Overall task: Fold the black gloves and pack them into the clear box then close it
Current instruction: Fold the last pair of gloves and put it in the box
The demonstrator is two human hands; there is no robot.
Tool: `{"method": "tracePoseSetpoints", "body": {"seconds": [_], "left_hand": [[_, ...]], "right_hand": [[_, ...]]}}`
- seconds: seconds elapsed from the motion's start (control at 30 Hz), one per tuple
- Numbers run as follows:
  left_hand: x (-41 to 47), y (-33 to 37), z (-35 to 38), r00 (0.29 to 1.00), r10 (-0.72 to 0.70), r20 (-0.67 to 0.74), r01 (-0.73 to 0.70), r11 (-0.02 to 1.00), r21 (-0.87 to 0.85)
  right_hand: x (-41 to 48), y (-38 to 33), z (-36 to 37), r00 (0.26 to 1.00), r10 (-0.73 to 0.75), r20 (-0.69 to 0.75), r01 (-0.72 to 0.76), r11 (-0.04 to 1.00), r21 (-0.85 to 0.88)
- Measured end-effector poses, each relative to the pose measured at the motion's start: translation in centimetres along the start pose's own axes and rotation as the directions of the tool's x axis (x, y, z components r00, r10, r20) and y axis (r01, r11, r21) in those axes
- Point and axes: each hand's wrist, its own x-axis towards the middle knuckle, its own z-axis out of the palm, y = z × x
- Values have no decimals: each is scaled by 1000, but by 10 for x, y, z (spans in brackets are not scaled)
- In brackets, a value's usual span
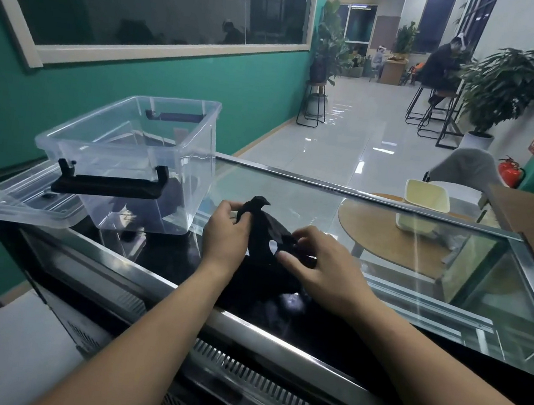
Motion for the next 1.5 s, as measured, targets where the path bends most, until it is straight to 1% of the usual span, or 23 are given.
{"method": "tracePoseSetpoints", "body": {"seconds": [0.1, 0.23, 0.33, 0.53, 0.6, 0.7, 0.77, 0.87, 1.1, 1.33, 1.5], "left_hand": [[-1, 3, -3, 997, -21, -72, 29, 994, 104], [-5, 4, -8, 999, 39, -23, -32, 966, 255], [-3, 0, -19, 996, 86, 5, -82, 927, 366], [-2, -6, -38, 985, 170, -13, -147, 882, 448], [-3, -11, -41, 984, 179, 13, -167, 885, 435], [-2, -15, -41, 978, 188, 89, -206, 925, 318], [-4, -12, -40, 962, 218, 162, -253, 936, 245], [-9, -7, -42, 929, 257, 268, -318, 924, 215], [-13, -7, -41, 881, 240, 408, -376, 878, 295], [-9, -12, -38, 888, 242, 390, -402, 820, 407], [-8, -12, -36, 858, 257, 445, -443, 809, 387]], "right_hand": [[0, 4, 0, 1000, -17, 4, 17, 994, -107], [1, 10, -2, 1000, -22, -1, 21, 973, -231], [1, 11, -1, 1000, -20, -2, 19, 966, -258], [2, 8, -1, 1000, -17, -3, 16, 962, -273], [3, 7, -1, 1000, -16, -11, 12, 962, -273], [3, 7, -1, 1000, -4, -5, 3, 964, -267], [3, 7, -1, 1000, -1, -6, -1, 963, -269], [2, 7, -1, 1000, 5, -15, -9, 964, -266], [3, 7, -2, 1000, 10, -29, -16, 973, -232], [5, 8, -2, 996, 34, -77, -47, 985, -166], [5, 7, -2, 996, 36, -81, -48, 987, -155]]}}
